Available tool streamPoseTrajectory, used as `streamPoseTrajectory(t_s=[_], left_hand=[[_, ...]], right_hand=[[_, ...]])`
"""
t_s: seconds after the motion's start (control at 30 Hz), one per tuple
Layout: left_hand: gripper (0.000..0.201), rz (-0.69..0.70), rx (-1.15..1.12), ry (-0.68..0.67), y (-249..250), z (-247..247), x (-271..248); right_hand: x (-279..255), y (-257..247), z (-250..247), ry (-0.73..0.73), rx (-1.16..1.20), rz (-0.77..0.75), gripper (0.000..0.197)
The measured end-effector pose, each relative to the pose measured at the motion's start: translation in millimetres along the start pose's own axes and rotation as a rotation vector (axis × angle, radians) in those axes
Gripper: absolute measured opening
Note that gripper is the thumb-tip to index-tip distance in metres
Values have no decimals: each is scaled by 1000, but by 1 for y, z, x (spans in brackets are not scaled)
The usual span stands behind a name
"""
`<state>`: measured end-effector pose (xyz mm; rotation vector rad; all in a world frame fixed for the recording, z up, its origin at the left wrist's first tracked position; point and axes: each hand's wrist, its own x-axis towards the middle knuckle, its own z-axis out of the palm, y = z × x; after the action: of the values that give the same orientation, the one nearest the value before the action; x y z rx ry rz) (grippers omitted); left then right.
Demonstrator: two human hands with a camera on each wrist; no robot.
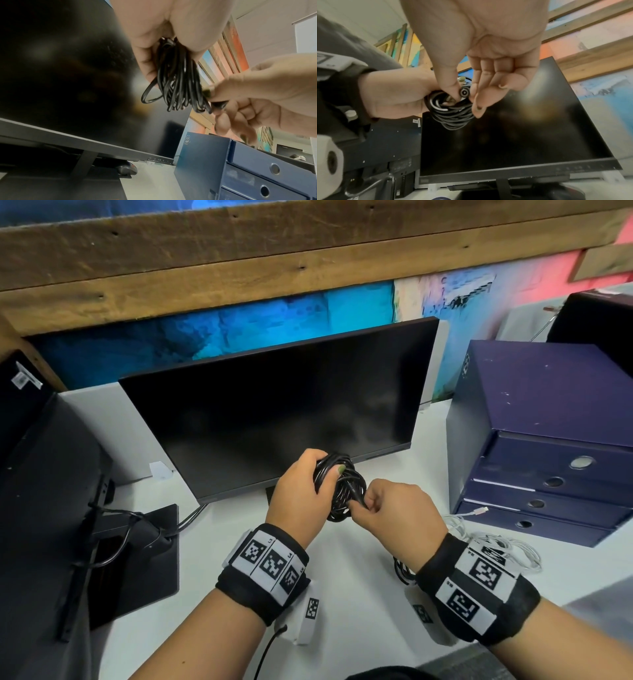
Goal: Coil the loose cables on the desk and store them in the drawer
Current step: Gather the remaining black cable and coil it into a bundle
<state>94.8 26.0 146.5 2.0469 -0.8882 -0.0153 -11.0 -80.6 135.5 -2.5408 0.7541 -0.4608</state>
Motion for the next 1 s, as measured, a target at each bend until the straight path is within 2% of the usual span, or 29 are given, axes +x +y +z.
streamPoseTrajectory(t_s=[0.13, 0.27, 0.37, 0.47, 0.67, 0.8, 0.9, 1.0], left_hand=[[37, -38, -82, -195, -7, -5, 3], [48, -47, -56, -280, -16, -12, 4], [53, -8, 36, -278, -21, -11, 5], [46, 38, 133, -240, -21, -5, 7], [30, -10, 177, -157, -24, -1, 16], [20, -45, 272, -110, -20, -5, 20], [20, -61, 399, -78, -19, -7, 21], [21, -63, 402, -62, -16, -9, 23]], right_hand=[[0, 6, -1, -44, 176, 20, 26], [1, 12, -10, -152, 476, 87, 22], [1, 12, -16, -183, 512, 73, 26], [-1, 8, -17, -175, 441, 23, 30], [-2, -1, -25, -167, 281, -120, 29], [-4, -8, -25, -166, 285, -187, 27], [-7, -12, -27, -170, 320, -199, 28], [-8, -12, -30, -166, 358, -201, 27]])
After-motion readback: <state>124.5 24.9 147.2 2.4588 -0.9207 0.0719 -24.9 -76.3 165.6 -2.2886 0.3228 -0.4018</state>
